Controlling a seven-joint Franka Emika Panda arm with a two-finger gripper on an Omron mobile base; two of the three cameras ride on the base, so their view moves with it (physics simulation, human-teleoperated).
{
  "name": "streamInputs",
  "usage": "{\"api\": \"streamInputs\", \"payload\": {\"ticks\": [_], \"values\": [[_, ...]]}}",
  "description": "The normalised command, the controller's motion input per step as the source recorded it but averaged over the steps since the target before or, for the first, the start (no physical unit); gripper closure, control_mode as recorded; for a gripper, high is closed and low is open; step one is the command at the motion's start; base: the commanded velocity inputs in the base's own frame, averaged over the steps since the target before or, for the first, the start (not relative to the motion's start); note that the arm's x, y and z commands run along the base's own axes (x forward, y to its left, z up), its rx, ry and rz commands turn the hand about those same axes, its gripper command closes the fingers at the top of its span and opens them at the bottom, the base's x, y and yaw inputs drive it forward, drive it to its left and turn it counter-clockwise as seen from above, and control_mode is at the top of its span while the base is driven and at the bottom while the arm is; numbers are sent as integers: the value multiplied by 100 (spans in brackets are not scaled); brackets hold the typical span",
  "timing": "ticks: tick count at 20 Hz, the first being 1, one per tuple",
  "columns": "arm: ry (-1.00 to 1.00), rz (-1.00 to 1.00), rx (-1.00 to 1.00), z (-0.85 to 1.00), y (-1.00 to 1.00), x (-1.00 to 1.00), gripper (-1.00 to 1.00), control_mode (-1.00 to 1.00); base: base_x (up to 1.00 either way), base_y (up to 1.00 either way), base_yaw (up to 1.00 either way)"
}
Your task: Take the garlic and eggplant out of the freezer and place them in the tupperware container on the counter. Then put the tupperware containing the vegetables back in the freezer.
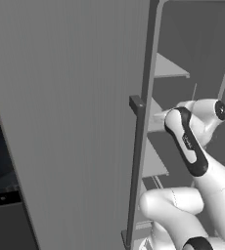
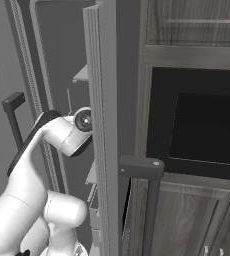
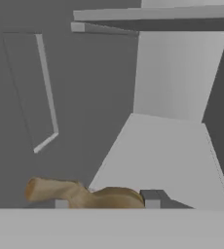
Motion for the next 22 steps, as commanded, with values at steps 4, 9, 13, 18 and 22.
{"api": "streamInputs", "payload": {"ticks": [4, 9, 13, 18, 22], "values": [[0, 0, 0, 81, 0, -99, 100, -100, 0, 0, 0], [8, -1, 1, 56, 0, -99, 100, -100, 0, 0, 0], [14, -3, 4, 44, 4, -91, 100, -100, 0, 0, 0], [19, -5, 5, 51, 9, -74, 100, -100, 0, 0, 0], [25, -6, 4, 35, 5, -56, 100, -100, 0, 0, 0]]}}
